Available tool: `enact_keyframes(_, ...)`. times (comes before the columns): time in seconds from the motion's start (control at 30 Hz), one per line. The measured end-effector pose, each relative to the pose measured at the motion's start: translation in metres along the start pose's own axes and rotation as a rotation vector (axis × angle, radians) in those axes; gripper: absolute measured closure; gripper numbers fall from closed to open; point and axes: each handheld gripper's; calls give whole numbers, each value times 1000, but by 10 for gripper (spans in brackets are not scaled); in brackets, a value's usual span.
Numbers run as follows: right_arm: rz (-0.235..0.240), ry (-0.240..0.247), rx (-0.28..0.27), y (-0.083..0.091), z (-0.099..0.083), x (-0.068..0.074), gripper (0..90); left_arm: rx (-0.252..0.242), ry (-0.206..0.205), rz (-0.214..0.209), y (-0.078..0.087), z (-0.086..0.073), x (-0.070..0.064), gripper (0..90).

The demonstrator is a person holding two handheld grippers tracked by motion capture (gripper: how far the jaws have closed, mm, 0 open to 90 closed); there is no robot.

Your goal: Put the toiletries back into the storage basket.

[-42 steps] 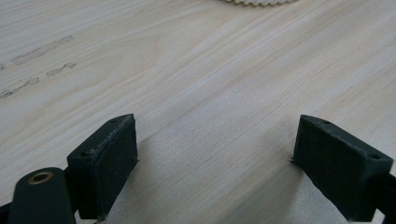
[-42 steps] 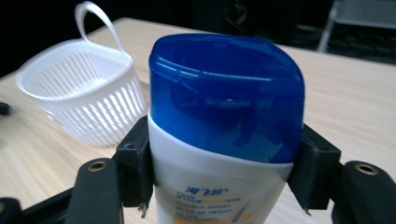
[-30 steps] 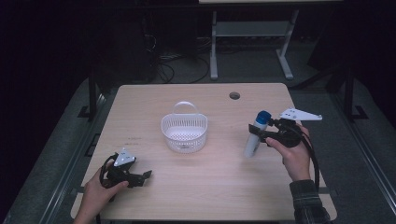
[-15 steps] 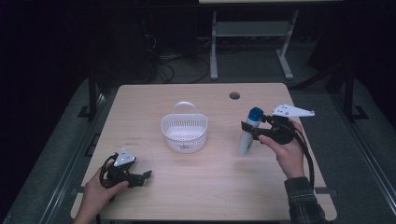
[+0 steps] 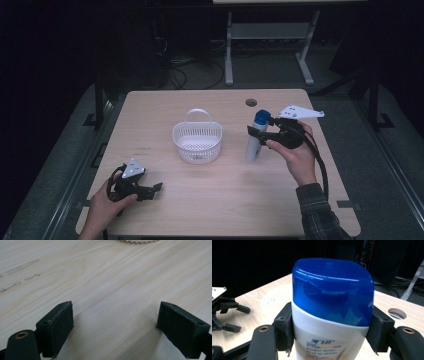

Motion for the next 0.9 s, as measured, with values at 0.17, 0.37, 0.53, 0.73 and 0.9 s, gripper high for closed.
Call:
enact_keyframes(0.17,10,13,-1,-6,7,4,347,2,-2,0,0,0,0,128)
enact_keyframes(0.37,16,24,-6,-11,14,10,347,1,-1,-1,0,0,0,128)
enact_keyframes(0.53,21,34,-5,-16,20,13,347,2,-2,-1,0,0,0,128)
enact_keyframes(0.73,26,43,-10,-22,28,17,346,1,-2,-1,0,0,0,128)
enact_keyframes(0.9,35,53,-15,-29,35,21,347,1,-2,0,0,0,0,128)
Point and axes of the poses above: each handheld gripper's, and its own axes: y roughly backward along the jaws, z roughly out of its top, x roughly to its left
